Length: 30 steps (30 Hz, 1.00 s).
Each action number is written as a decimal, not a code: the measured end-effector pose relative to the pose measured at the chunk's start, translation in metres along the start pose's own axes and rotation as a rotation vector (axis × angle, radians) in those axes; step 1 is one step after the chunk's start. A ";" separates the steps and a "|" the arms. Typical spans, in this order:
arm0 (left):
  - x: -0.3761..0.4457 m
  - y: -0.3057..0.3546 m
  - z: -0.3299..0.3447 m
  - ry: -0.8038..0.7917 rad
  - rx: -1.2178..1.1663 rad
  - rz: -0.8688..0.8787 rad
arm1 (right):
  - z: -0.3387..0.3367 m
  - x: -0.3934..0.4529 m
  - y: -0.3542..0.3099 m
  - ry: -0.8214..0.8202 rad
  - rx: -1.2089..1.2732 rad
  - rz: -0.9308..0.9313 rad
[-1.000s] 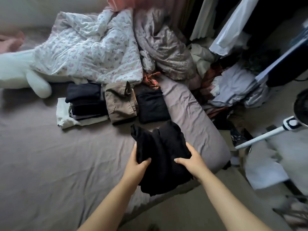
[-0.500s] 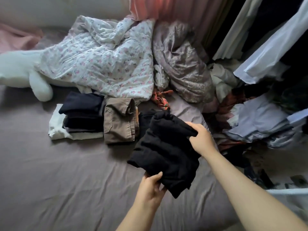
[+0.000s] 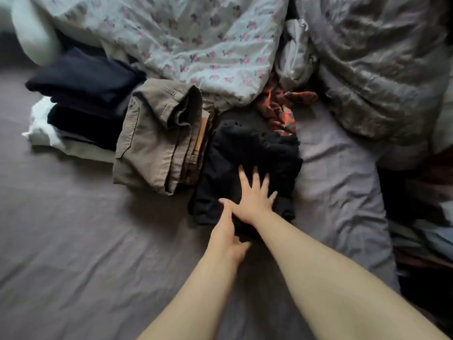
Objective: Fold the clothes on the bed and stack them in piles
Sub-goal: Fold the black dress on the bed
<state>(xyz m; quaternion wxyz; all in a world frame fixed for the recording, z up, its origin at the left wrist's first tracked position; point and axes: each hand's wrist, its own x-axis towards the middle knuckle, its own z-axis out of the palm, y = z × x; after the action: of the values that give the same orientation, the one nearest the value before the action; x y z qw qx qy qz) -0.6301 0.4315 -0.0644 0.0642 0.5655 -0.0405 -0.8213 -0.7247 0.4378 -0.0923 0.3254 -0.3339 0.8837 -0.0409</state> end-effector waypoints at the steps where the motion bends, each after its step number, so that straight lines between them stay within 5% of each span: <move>1: 0.009 -0.001 0.004 -0.001 -0.010 -0.005 | 0.008 0.005 0.004 0.031 -0.028 -0.014; 10: 0.000 0.013 -0.009 0.044 -0.043 -0.030 | -0.028 0.006 0.003 -0.088 -0.005 -0.013; 14: -0.042 0.030 -0.039 0.066 0.001 0.105 | -0.035 -0.047 -0.031 0.198 0.093 -0.028; 17: -0.091 0.050 -0.067 0.038 0.071 0.236 | -0.016 -0.108 -0.072 0.194 0.178 -0.115; 25: -0.254 0.146 -0.236 0.237 0.521 0.841 | 0.008 -0.230 -0.210 0.191 0.280 -0.207; 30: -0.354 0.242 -0.367 0.289 0.702 0.961 | 0.009 -0.291 -0.351 0.257 0.355 -0.264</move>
<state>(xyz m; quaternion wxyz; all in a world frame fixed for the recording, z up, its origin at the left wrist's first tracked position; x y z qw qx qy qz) -0.1476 0.2477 0.1652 0.2421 0.5771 -0.5500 -0.5530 -0.3566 0.3472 0.1614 0.2559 -0.3760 0.8456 -0.2795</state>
